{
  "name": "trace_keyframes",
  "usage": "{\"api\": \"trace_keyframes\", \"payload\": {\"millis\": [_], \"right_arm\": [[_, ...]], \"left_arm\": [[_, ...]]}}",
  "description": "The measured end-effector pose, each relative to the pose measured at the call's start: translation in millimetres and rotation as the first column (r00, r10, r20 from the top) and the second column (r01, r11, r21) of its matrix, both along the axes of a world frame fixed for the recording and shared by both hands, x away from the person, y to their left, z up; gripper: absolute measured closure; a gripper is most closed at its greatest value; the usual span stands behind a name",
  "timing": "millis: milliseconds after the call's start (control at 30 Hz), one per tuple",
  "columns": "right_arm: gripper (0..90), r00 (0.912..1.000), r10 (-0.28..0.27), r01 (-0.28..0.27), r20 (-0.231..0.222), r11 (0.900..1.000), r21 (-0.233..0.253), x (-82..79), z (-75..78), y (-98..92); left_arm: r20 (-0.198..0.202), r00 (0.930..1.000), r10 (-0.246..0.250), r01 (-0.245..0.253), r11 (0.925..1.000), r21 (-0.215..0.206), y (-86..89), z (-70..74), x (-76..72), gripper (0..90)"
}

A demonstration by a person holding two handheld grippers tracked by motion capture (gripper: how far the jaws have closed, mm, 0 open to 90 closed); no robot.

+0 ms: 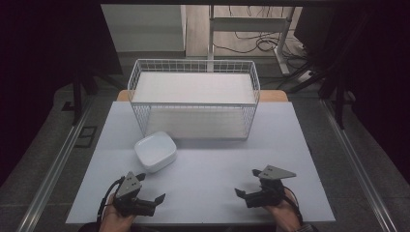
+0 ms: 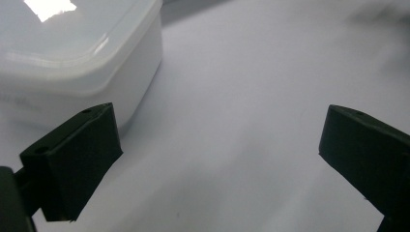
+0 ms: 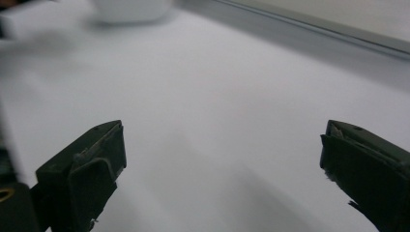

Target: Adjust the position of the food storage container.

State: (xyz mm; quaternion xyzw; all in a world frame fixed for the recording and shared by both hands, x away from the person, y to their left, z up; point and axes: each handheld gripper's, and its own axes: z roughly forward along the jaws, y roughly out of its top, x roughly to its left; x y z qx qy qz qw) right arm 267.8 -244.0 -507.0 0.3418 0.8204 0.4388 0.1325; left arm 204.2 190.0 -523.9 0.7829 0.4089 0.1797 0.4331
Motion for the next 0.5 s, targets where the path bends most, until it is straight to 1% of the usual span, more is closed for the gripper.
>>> {"api": "trace_keyframes", "payload": {"millis": [33, 100, 133, 167, 233, 267, 300, 367, 400, 433, 500], "right_arm": [[2.6, 0.9999, -0.016, 0.016, -0.004, 1.0, 0.003, 2.2, -0.4, -4.1], [2.6, 0.9986, -0.047, 0.048, -0.023, 0.998, 0.045, 9.2, -1.1, -9.9], [1.9, 0.9982, -0.055, 0.056, -0.025, 0.997, 0.048, 10.5, -1.1, -10.2], [1.3, 0.998, -0.06, 0.061, -0.022, 0.997, 0.044, 10.8, -1.3, -9.8], [0.5, 0.998, -0.059, 0.06, -0.02, 0.998, 0.03, 9.9, -1.6, -8.7], [0.0, 0.9981, -0.058, 0.059, -0.02, 0.998, 0.027, 9.4, -1.5, -8.0], [0.0, 0.9981, -0.058, 0.059, -0.02, 0.998, 0.027, 9.4, -1.5, -8.0], [0.0, 0.9983, -0.057, 0.057, -0.015, 0.998, 0.025, 8.5, -1.2, -6.8], [0.0, 0.9983, -0.057, 0.057, -0.015, 0.998, 0.025, 8.5, -1.2, -6.8], [0.0, 0.9978, -0.066, 0.067, -0.009, 0.997, 0.025, 8.0, -0.5, -6.4], [0.0, 0.9982, -0.06, 0.06, -0.008, 0.998, 0.026, 7.8, 0.0, -6.1]], "left_arm": [[-0.002, 0.9999, 0.015, -0.015, 0.9999, -0.004, 2.2, -0.4, 1.5, 0.0], [-0.007, 0.9987, 0.051, -0.051, 0.9986, -0.008, 6.6, -1.3, 3.5, 0.6], [-0.007, 0.9987, 0.051, -0.051, 0.9986, -0.008, 6.6, -1.3, 3.5, 1.3], [-0.003, 0.9979, 0.064, -0.065, 0.9977, -0.019, 10.6, -2.3, 4.5, 2.0], [-0.006, 0.9977, 0.067, -0.067, 0.9974, -0.026, 13.9, -3.1, 6.3, 3.5], [-0.015, 0.9977, 0.067, -0.067, 0.9974, -0.026, 15.4, -3.7, 7.7, 3.8], [-0.015, 0.9977, 0.067, -0.067, 0.9974, -0.026, 15.4, -3.7, 7.7, 4.1], [-0.041, 0.9965, 0.072, -0.073, 0.9972, -0.017, 18.7, -4.7, 9.7, 4.4], [-0.041, 0.9965, 0.072, -0.073, 0.9972, -0.017, 18.7, -4.7, 9.7, 4.4], [-0.053, 0.9958, 0.075, -0.076, 0.9967, -0.029, 20.4, -4.1, 10.0, 4.5], [-0.061, 0.9954, 0.073, -0.076, 0.996, -0.047, 21.9, -3.6, 10.4, 4.4]]}}
